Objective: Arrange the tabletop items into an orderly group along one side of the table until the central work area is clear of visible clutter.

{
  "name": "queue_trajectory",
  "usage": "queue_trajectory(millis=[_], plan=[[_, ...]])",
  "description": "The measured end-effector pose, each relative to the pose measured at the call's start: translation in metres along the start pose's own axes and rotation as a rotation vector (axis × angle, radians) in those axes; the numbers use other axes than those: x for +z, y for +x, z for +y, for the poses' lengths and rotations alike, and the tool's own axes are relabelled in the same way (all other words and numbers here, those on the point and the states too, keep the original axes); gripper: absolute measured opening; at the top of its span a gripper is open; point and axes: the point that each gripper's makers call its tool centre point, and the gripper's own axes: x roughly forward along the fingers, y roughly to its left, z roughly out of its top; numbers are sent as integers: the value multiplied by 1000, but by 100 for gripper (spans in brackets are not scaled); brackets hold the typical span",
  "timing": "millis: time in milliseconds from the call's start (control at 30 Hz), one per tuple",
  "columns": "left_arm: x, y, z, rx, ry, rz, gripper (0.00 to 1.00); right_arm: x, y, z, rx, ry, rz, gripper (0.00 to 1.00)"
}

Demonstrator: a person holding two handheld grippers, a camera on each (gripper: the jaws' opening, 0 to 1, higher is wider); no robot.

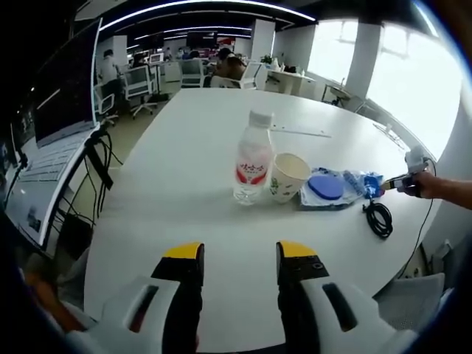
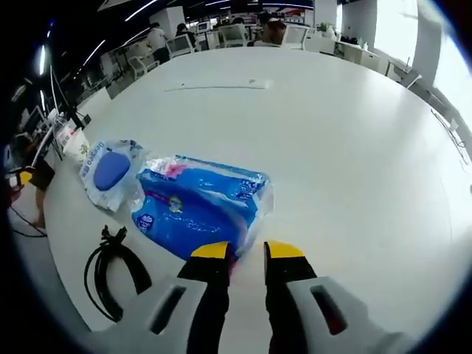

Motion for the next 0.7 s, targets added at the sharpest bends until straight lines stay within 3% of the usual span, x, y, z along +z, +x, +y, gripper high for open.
queue_trajectory(millis=[233,367,700], plan=[[2,1,-7,-29,17,-7,39,0,-14,7,0,-9,-15,18],[2,3,-13,-58,29,-11,40,-1,-25,8,3,11,-56,19],[-1,2,-23,-115,69,-24,41,3,-56,36,70,-30,-163,24]])
